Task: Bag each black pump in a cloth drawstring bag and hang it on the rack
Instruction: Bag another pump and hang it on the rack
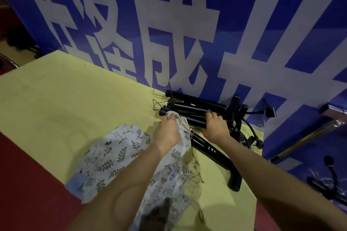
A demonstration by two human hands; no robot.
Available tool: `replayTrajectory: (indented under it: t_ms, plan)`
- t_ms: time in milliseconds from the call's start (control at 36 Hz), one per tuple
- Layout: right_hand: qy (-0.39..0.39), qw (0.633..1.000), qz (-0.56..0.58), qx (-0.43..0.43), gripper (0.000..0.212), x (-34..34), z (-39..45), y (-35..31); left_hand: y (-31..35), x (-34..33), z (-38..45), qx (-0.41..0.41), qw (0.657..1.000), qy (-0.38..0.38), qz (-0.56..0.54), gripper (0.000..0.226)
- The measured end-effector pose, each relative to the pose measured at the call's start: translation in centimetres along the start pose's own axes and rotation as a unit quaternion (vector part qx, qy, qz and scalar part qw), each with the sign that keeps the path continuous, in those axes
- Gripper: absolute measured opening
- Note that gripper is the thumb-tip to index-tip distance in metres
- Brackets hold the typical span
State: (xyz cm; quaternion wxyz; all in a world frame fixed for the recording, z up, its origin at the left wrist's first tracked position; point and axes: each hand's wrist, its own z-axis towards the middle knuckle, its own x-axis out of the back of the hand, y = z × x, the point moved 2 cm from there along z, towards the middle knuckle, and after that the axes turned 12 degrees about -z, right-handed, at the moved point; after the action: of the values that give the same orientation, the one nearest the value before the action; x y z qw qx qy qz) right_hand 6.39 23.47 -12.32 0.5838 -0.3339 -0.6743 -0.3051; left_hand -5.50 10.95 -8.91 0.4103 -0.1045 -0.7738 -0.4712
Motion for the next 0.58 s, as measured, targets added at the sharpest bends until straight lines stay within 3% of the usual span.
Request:
replayTrajectory:
  t_ms: [139, 250, 333, 583]
  plan:
    - [-0.038, 0.997, -0.061, 0.007, 0.051, -2.0, 2.0, 1.2, -0.2, -0.8, 1.6, 0.016, 1.000, -0.001, 0.016, 0.064]
    - [-0.021, 0.989, -0.145, 0.020, 0.057, -3.2, 3.0, 1.1, -0.2, -1.4, 2.5, 0.036, 0.999, -0.023, 0.029, 0.065]
    - [0.005, 0.983, -0.181, 0.038, 0.046, -3.7, 3.8, 0.9, -0.3, -1.7, 3.2, 0.046, 0.998, -0.029, 0.036, 0.064]
    - [0.013, 0.991, -0.125, 0.055, 0.056, -3.1, 3.6, 0.8, -1.3, -2.2, 3.6, 0.045, 0.998, -0.032, 0.036, 0.068]
